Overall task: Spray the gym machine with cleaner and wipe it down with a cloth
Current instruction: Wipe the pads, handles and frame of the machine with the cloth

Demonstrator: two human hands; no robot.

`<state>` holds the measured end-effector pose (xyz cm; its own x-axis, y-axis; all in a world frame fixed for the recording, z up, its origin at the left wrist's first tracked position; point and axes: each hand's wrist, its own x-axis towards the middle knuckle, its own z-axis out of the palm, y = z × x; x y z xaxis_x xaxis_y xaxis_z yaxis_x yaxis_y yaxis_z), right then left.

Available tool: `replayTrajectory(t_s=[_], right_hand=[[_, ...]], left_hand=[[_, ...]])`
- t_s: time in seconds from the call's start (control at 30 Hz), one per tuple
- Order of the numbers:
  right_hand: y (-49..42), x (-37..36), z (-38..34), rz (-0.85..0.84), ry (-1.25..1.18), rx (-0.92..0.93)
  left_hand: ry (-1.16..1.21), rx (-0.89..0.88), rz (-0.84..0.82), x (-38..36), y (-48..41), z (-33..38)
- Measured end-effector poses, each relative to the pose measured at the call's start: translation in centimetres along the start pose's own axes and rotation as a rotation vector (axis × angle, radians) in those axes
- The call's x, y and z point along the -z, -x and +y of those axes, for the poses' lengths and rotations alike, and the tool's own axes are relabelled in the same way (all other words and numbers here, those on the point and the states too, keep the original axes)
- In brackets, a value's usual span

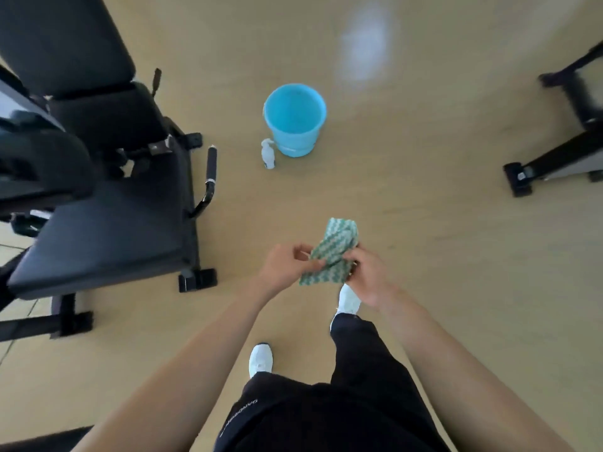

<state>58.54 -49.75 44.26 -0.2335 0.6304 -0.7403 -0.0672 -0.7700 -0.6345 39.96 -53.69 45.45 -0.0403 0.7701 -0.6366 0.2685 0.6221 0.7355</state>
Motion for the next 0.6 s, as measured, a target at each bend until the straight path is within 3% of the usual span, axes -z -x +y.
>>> replayTrajectory(t_s=[0.13,0.3,0.43,0.6], right_hand=[[-2.7,7.5,-6.9,0.079,0.036,0.011],[-5.3,14.5,-16.1,0.110,0.111,0.031],[-9.5,19.4,-22.6,0.277,0.183,-0.055],[-15.3,24.7,-32.6,0.411,0.182,0.123]], left_hand=[[-0.043,-0.036,0.034,-4.8,-6.2,10.3],[0.086,-0.091,-0.023,-9.2,-12.0,21.9],[0.128,-0.124,-0.014,-11.5,-17.5,29.3],[0.166,-0.198,-0.124,-13.3,-26.2,38.4]])
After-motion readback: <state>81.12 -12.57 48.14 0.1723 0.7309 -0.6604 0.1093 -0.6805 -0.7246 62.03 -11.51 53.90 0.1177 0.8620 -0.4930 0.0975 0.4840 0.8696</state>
